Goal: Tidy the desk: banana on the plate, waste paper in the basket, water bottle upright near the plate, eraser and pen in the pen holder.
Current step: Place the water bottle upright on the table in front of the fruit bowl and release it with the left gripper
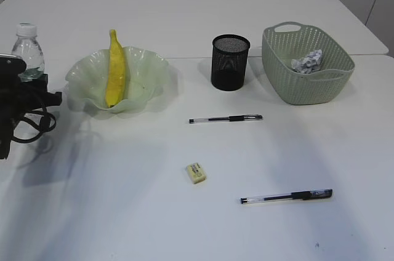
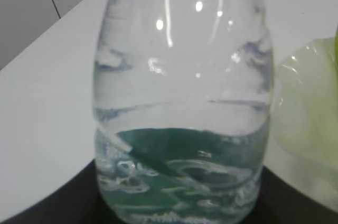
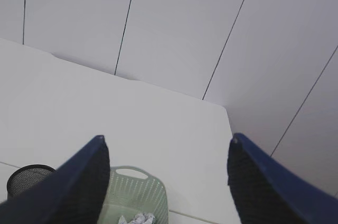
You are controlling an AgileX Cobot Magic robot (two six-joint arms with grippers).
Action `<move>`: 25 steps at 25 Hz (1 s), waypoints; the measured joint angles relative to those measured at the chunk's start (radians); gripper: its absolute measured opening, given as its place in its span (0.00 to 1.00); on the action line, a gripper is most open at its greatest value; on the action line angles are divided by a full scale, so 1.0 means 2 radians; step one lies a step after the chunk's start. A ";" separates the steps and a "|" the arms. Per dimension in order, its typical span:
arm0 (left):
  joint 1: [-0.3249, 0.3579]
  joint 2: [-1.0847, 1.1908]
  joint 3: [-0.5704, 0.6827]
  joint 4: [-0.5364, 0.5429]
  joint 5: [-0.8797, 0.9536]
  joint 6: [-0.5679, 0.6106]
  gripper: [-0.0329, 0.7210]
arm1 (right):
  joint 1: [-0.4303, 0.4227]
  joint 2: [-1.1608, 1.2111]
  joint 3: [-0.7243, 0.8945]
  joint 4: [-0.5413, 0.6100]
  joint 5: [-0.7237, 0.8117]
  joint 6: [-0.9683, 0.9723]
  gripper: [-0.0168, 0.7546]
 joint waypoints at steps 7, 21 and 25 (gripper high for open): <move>0.000 -0.010 0.000 -0.010 0.001 0.001 0.54 | 0.000 0.000 0.000 -0.001 0.000 0.000 0.69; 0.000 -0.010 0.000 -0.011 0.001 0.002 0.54 | 0.000 0.000 0.000 -0.001 0.000 0.000 0.69; 0.002 -0.010 0.000 -0.013 0.001 0.002 0.54 | 0.000 0.000 0.000 -0.001 0.000 0.000 0.69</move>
